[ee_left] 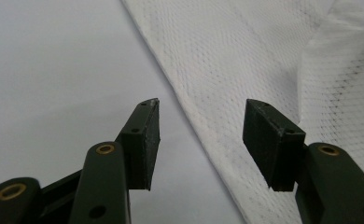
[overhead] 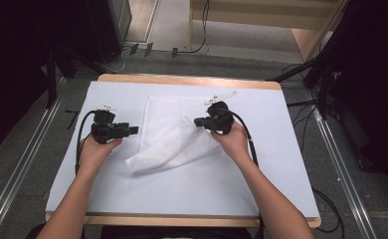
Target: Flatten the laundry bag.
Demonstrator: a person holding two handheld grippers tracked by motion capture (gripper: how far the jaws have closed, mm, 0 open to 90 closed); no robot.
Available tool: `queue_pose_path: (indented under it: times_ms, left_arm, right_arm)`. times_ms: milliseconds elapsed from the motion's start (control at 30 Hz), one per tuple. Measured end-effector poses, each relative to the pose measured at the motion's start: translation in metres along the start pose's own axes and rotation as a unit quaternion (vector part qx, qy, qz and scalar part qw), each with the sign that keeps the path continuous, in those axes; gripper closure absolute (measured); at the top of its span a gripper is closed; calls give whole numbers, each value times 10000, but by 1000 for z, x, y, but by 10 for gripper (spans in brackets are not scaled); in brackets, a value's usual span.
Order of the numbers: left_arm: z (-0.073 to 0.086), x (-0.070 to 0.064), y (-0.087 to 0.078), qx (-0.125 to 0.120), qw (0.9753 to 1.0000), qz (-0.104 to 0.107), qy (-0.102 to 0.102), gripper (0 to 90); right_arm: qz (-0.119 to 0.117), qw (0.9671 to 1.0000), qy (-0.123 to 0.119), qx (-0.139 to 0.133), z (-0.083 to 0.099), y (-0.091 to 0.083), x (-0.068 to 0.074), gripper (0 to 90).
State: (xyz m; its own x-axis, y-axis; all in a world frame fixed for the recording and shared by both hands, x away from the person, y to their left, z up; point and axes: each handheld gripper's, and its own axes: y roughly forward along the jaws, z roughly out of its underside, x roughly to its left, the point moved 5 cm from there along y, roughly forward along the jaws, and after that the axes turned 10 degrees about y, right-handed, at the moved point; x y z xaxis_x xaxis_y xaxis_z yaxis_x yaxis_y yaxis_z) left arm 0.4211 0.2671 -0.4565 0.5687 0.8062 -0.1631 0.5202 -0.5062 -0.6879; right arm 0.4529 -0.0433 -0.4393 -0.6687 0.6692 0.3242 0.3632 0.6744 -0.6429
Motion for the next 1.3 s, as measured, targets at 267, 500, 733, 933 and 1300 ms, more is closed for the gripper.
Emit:
queue_pose_path:
  times_ms: [267, 500, 733, 933, 1300]
  left_arm:
    - [-5, -2, 5, 28, 9999, 84, 56, 470]
    - [-7, -1, 8, 50, 9999, 153, 23, 466]
    - [-10, -1, 9, 43, 9998, 174, 29, 466]
    - [-10, -5, 10, 82, 9997, 211, 95, 465]
    - [-11, -15, 11, 137, 9993, 284, 218, 462]
  right_arm:
    - [-104, 9999, 43, -84, 19, -28, 10, 900]
    - [-154, 9998, 77, -50, 39, -43, 17, 899]
    - [-168, 9998, 116, -56, 58, -57, 21, 896]
    - [-315, 9992, 238, -48, 76, -60, 27, 894]
    - [-196, 9992, 358, 5, 100, -76, 25, 888]
